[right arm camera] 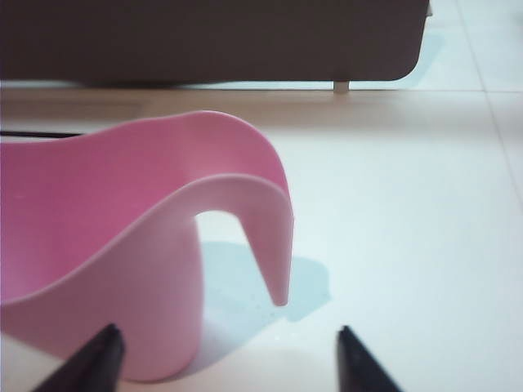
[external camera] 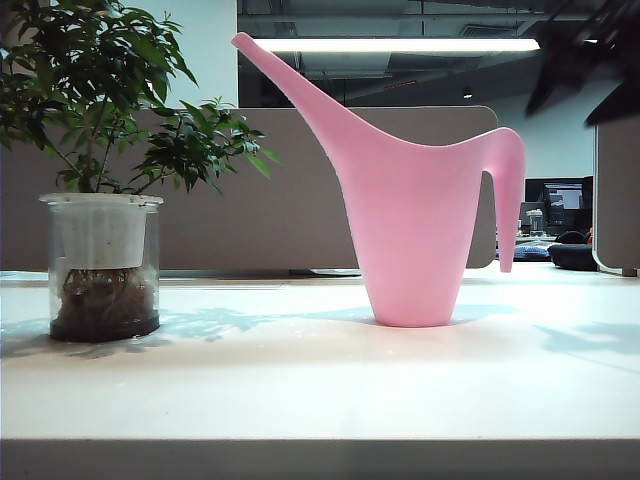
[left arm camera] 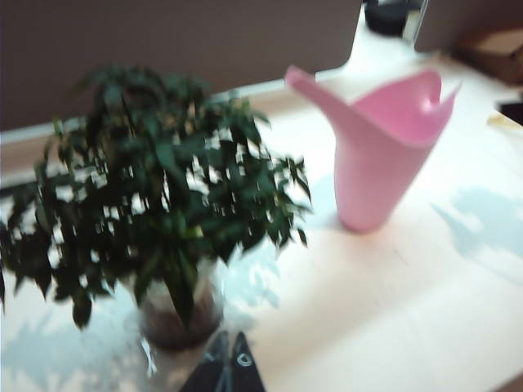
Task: Pick up the watering can from the table, water the potted plant, and put the can back.
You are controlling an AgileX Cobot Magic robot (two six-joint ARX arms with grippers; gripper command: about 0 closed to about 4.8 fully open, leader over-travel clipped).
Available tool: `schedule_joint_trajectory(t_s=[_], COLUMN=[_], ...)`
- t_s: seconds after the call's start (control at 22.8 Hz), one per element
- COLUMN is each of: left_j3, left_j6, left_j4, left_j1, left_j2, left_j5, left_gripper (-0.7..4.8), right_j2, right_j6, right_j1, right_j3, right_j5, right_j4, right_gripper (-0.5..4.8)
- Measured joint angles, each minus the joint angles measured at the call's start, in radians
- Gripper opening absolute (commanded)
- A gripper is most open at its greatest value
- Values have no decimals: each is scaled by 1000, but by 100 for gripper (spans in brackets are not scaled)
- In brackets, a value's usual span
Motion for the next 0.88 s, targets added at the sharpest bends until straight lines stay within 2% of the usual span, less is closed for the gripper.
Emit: schedule_joint_trajectory(t_s=[0.04, 0.13, 0.26, 0.35, 0.48, 0.66, 0.79, 0.88], left_j3=[-7, -45, -127, -174, -262, -391, -447, -488], left_j6=[6, 23, 35, 37, 37, 37, 29, -45], left_j4=[22, 124, 258, 304, 345, 426, 453, 453], left_j1=[0, 0, 0, -5, -14, -22, -22, -22], left_j2=[1, 0, -2, -20, -62, -137, -162, -155], left_j5=[0, -3, -2, -2, 3, 24, 24, 24], left_gripper=[-5, -5, -5, -5, -5, -5, -3, -4], right_j2=[-68, -204, -422, -487, -604, -724, -778, -813], right_j6=[16, 33, 40, 40, 40, 37, 36, 37], right_j1=[0, 1, 6, 6, 5, 5, 5, 5], right_j3=[-23, -53, -73, -73, -74, -73, -74, -77], right_j5=[0, -6, -90, -97, -92, -25, 54, 59], right_j4=[-21, -43, -121, -160, -236, -324, -468, -599], right_gripper=[153, 79, 67, 38, 29, 31, 31, 30])
